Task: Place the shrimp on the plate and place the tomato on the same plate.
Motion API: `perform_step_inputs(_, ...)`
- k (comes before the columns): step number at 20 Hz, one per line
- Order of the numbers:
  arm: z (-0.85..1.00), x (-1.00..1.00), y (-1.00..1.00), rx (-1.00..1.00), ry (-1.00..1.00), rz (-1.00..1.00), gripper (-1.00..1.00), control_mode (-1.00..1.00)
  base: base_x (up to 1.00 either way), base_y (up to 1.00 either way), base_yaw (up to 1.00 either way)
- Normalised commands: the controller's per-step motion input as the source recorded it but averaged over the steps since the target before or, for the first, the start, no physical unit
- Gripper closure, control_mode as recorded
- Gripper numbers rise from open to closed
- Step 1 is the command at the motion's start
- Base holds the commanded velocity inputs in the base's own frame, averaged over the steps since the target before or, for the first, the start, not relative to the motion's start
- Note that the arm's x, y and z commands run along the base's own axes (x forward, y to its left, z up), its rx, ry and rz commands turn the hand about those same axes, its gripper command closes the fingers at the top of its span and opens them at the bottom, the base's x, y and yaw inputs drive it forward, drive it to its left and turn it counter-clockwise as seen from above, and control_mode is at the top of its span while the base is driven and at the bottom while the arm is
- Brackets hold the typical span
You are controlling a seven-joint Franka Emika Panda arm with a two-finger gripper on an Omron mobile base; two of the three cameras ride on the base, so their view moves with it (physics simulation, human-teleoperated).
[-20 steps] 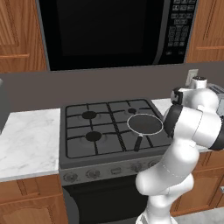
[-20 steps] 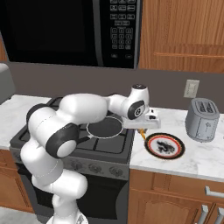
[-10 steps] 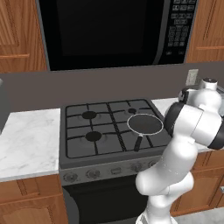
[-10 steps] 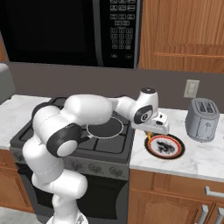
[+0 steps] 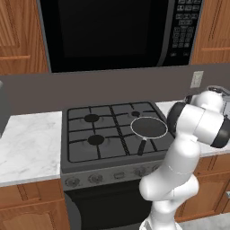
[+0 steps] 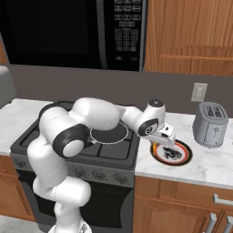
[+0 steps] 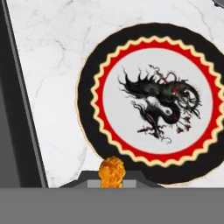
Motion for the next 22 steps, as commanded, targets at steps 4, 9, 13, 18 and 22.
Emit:
perform_step_inputs(4, -0.42, 0.08, 0.00, 0.00, 0.00, -0.05, 1.00, -1.00, 0.00, 0.00, 0.00)
perform_step_inputs(9, -0.12, 0.14, -0.02, 0.00, 0.00, -0.02, 1.00, -1.00, 0.00, 0.00, 0.00)
perform_step_inputs(13, -0.01, 0.25, -0.11, 0.00, 0.00, 0.00, 1.00, -1.00, 0.00, 0.00, 0.00)
perform_step_inputs(18, 0.00, 0.25, -0.18, 0.00, 0.00, 0.00, 1.00, -1.00, 0.00, 0.00, 0.00)
perform_step_inputs(22, -0.07, 0.13, -0.25, 0.00, 0.00, 0.00, 1.00, -1.00, 0.00, 0.00, 0.00)
